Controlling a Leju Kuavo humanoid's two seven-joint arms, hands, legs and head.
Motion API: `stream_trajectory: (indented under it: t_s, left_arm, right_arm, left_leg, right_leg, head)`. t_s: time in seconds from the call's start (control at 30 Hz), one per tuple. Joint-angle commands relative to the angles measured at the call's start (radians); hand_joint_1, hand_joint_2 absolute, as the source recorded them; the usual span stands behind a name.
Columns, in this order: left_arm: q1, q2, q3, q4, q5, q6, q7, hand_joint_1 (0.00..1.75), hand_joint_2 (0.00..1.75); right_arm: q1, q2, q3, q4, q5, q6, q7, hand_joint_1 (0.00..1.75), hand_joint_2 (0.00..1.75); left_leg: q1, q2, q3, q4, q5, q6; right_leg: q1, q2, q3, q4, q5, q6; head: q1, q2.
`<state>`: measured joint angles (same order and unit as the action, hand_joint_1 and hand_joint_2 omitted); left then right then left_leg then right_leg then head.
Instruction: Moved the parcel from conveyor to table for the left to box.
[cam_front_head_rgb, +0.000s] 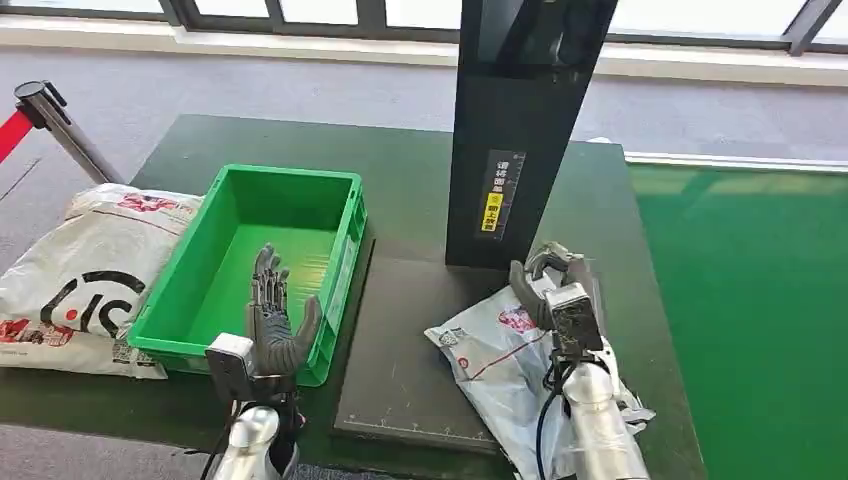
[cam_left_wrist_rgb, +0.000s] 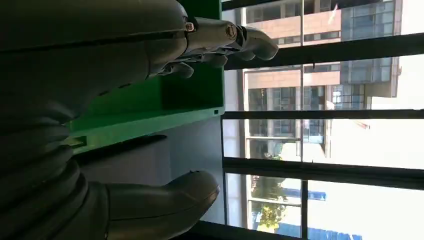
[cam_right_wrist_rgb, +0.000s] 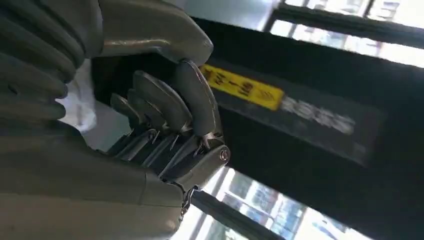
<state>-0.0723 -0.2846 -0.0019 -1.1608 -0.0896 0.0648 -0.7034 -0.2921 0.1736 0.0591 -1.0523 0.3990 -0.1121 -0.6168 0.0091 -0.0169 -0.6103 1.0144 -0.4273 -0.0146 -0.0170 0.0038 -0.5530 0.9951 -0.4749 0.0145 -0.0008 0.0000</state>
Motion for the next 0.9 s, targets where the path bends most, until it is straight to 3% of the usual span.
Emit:
stream_trajectory:
  t_s: [0.03, 0.33, 0.4, 0.43, 0.53, 0.57, 0.9]
  left_arm:
    - [-0.031, 0.009, 0.018, 0.051, -0.004, -0.004, 0.005, 0.00, 1.75]
    - [-0.031, 0.009, 0.018, 0.051, -0.004, -0.004, 0.005, 0.00, 1.75]
    - [-0.025, 0.007, 0.013, 0.050, -0.007, -0.010, 0.005, 0.00, 1.75]
    - [-0.025, 0.006, 0.014, 0.063, -0.007, -0.011, 0.005, 0.00, 1.75]
    - [-0.045, 0.003, 0.021, 0.088, -0.010, -0.008, 0.005, 0.00, 1.75]
    - [-0.048, 0.003, 0.021, 0.090, -0.011, -0.009, 0.005, 0.00, 1.75]
    - [-0.076, -0.008, -0.005, 0.087, -0.039, -0.006, 0.005, 0.00, 1.75]
  right_arm:
    - [-0.066, -0.030, 0.067, 0.238, 0.013, -0.005, 0.007, 1.75, 1.75]
    - [-0.066, -0.030, 0.067, 0.238, 0.013, -0.005, 0.007, 1.75, 1.75]
    - [-0.068, -0.042, 0.083, 0.263, 0.063, 0.007, 0.081, 1.75, 1.75]
    - [-0.068, -0.048, 0.095, 0.285, 0.110, -0.009, 0.134, 0.00, 1.75]
    - [-0.076, -0.029, 0.051, 0.337, 0.118, -0.032, 0.118, 0.00, 1.75]
    - [-0.075, -0.026, 0.034, 0.339, 0.118, -0.041, 0.101, 0.00, 0.00]
    - [0.017, 0.022, -0.110, 0.023, 0.046, -0.225, -0.081, 0.00, 0.00]
  left_leg:
    - [0.000, 0.003, 0.003, -0.002, 0.000, 0.000]
    - [0.000, 0.003, 0.001, -0.002, 0.000, 0.000]
    - [0.000, 0.002, 0.001, -0.001, 0.000, 0.000]
    - [-0.001, 0.003, 0.002, -0.002, 0.000, 0.000]
    - [0.000, 0.002, 0.002, -0.002, 0.000, 0.000]
    - [-0.001, 0.002, 0.003, -0.003, 0.000, 0.000]
    - [-0.001, -0.001, 0.000, -0.001, 0.000, 0.000]
  right_leg:
    - [0.000, 0.002, 0.002, -0.002, 0.000, -0.001]
    - [0.000, 0.001, 0.000, -0.001, 0.000, -0.001]
    - [0.000, 0.001, 0.000, -0.001, 0.000, -0.001]
    - [0.000, 0.001, 0.001, -0.002, 0.000, -0.002]
    - [0.000, 0.001, 0.002, -0.002, 0.000, -0.001]
    - [0.000, 0.000, 0.002, -0.003, 0.000, -0.001]
    - [-0.001, -0.003, -0.001, 0.000, -0.001, -0.001]
  head:
    - [0.000, 0.000]
    - [0.000, 0.000]
    - [0.000, 0.000]
    - [0.000, 0.000]
    - [0.000, 0.000]
    - [0.000, 0.000]
    - [0.000, 0.000]
